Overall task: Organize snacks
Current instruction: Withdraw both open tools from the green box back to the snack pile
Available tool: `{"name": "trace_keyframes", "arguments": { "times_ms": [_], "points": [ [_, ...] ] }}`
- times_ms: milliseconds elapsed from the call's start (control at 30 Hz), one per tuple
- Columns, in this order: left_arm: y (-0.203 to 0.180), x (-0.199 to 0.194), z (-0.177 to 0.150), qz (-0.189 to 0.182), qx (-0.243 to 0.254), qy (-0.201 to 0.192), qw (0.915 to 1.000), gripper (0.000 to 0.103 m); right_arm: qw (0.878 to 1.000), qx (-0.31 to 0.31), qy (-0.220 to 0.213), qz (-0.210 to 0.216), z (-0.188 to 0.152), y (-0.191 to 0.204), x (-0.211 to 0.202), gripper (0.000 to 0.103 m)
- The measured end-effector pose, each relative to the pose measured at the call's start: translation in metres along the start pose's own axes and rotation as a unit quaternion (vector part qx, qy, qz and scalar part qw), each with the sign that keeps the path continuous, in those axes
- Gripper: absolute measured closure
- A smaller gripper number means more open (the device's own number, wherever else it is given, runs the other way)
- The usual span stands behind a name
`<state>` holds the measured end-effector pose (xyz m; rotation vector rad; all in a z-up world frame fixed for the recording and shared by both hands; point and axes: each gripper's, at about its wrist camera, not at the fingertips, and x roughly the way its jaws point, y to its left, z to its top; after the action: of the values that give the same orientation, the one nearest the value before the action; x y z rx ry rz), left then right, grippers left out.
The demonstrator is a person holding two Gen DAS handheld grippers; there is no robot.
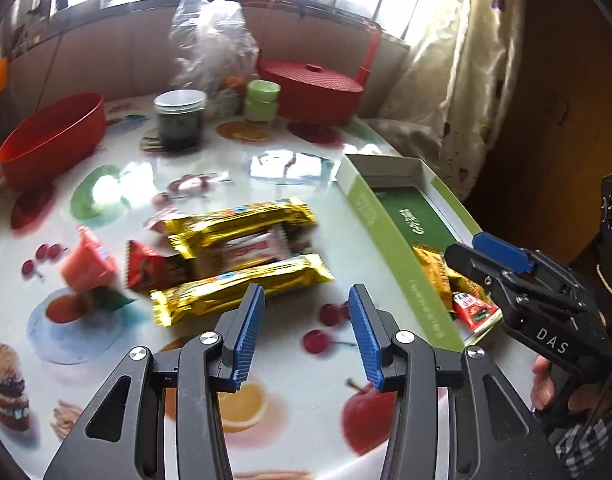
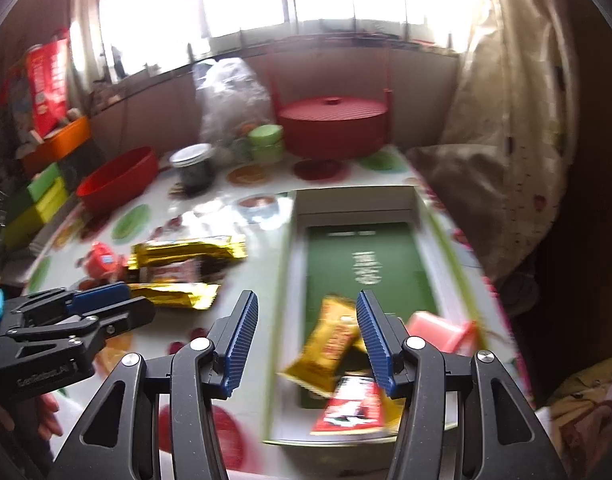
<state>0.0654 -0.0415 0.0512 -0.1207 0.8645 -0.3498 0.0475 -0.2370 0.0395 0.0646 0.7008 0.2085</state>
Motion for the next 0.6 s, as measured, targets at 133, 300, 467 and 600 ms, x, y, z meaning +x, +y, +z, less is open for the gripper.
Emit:
{"name": "trace_keyframes", "arguments": {
  "times_ms": [133, 300, 467, 600],
  "points": [
    [0.022, -0.008, 0.0, 0.006, -0.021, -0.009, 0.9997, 0.058, 0.999, -0.03, 0.013, 0.024, 0.001, 0.022, 0.009, 0.052],
    [0.05, -0.017, -0.003, 0.025, -0.038, -0.016, 0.9988, 0.058, 0.996, -0.061, 0.033, 0.057, 0.003, 0.048, 0.027, 0.052],
    [0.083, -0.024, -0.004, 0.047, -0.066, -0.025, 0.9964, 0.058, 0.993, -0.074, 0.054, 0.077, 0.007, 0.069, 0.05, 0.051],
    [0.106, -0.028, -0.001, 0.06, -0.081, -0.033, 0.9944, 0.058, 0.992, -0.074, 0.068, 0.082, 0.011, 0.078, 0.067, 0.051]
  ]
}}
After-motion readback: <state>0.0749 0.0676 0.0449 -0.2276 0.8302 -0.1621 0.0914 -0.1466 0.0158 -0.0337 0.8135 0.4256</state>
